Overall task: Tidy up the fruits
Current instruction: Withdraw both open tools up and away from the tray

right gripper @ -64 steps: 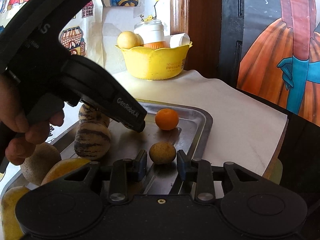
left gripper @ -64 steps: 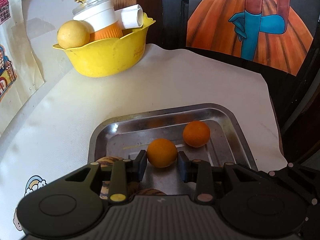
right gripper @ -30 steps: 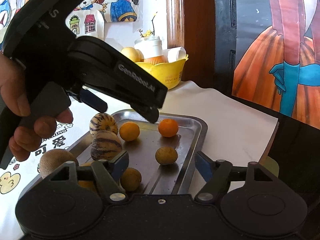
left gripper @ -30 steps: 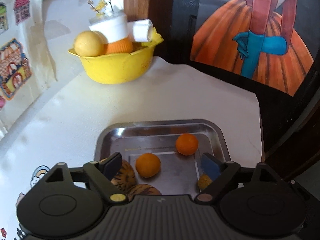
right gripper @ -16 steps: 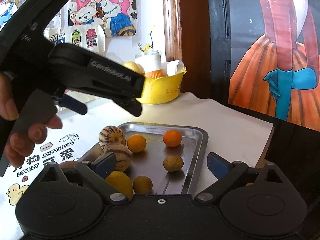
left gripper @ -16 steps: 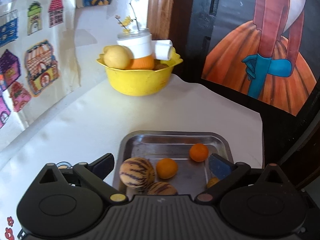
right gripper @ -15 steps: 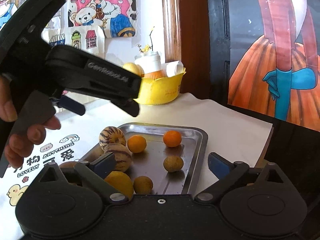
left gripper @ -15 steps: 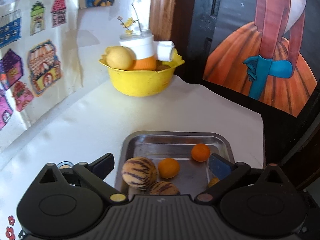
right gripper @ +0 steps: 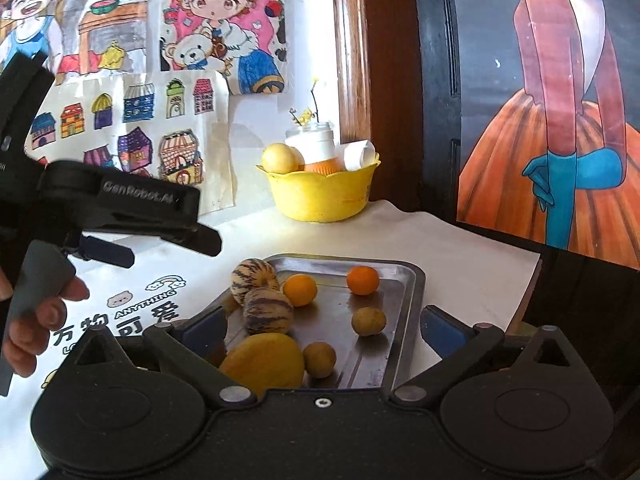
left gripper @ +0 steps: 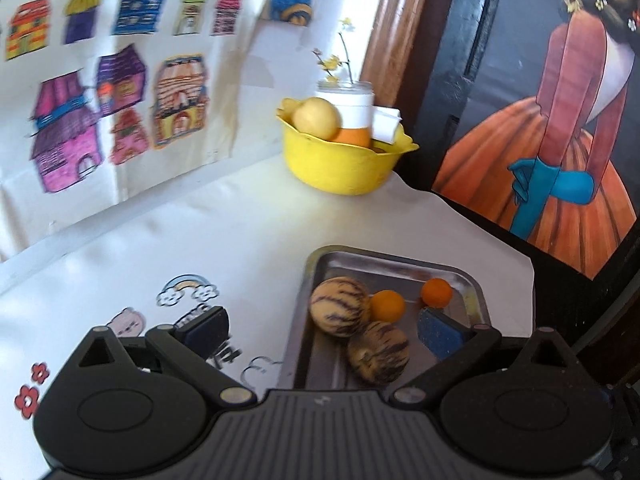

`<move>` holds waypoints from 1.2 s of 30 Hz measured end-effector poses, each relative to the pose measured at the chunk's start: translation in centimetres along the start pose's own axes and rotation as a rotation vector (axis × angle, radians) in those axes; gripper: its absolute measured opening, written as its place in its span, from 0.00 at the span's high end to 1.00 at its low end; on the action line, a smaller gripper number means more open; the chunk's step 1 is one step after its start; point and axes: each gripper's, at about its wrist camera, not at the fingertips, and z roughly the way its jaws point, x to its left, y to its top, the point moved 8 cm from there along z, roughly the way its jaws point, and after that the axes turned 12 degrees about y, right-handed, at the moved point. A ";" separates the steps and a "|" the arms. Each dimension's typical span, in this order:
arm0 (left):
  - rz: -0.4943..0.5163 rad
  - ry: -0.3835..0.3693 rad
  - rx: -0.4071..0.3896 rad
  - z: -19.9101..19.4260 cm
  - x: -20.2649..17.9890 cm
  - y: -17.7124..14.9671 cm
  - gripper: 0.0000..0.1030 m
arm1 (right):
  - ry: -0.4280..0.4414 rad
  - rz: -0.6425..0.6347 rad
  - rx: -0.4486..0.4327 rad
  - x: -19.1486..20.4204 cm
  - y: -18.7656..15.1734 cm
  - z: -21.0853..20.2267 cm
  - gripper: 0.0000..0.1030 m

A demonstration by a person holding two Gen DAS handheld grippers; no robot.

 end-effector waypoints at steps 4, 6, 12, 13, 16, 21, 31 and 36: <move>-0.013 0.013 -0.052 -1.2 1.7 -0.9 0.01 | -0.004 -0.020 -0.023 1.1 -0.1 -1.1 0.01; -0.021 0.019 -0.072 -1.9 2.4 -1.4 0.00 | -0.003 -0.026 -0.039 1.6 -0.2 -1.7 0.01; -0.085 0.000 -0.097 -4.0 3.9 -2.8 0.01 | -0.022 -0.012 -0.095 2.4 -0.7 -3.7 0.01; -0.089 0.001 -0.105 -4.3 4.1 -2.9 0.01 | -0.027 -0.009 -0.102 2.5 -0.8 -4.0 0.01; -0.084 0.000 -0.128 -5.2 4.3 -3.4 0.00 | -0.034 -0.013 -0.116 2.9 -1.0 -4.6 0.01; -0.058 0.010 -0.169 -6.7 4.4 -4.2 0.00 | -0.047 -0.041 -0.136 3.9 -1.3 -5.2 0.01; -0.064 0.052 -0.232 -8.5 6.4 -5.1 0.00 | -0.068 -0.042 -0.168 5.4 -2.2 -6.1 0.01; -0.041 0.079 -0.259 -9.1 7.2 -5.9 0.00 | -0.084 -0.028 -0.181 6.1 -2.8 -6.8 0.01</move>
